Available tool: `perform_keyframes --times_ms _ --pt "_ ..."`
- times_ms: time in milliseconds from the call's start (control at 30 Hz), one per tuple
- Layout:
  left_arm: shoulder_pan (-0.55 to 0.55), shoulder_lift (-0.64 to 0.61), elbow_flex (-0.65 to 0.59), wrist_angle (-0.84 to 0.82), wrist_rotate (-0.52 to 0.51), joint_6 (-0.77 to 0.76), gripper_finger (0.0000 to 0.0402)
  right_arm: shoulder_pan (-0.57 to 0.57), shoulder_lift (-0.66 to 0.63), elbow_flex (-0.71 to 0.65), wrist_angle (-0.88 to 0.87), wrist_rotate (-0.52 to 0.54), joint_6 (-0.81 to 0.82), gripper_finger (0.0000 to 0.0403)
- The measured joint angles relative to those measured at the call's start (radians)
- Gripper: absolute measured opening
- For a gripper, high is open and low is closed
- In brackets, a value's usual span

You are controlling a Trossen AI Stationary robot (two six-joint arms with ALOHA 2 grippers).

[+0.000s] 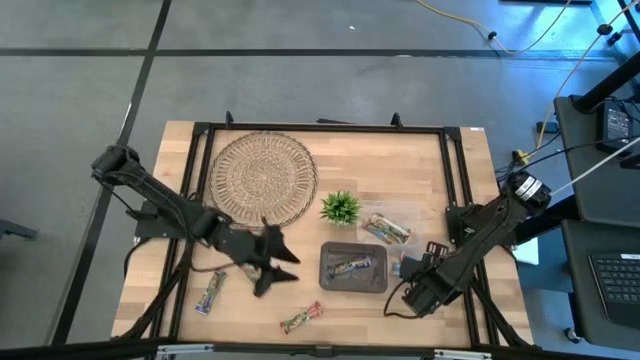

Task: Pick and place Granola Bars by type
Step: Put the red granola bar into the bottom transparent bin

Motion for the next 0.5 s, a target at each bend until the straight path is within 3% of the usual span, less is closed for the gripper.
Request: perform_keyframes --times_ms 100,300,500 --pt "-0.042 0.127 0.121 -0.115 -0.044 0.006 0.0227 0.0 -0.015 0.001 -0.008 0.037 -0.03 0.0227" --pt "-0.093 0.398 0.461 -0.508 -0.067 -0.119 0.0227 0.0 -0.02 -0.002 -0.047 0.059 -0.083 0.0227" --pt "-0.122 0.597 0.675 -0.645 -0.016 -0.246 0.0226 0.0 -0.02 -0.002 -0.053 0.102 -0.084 0.0227"
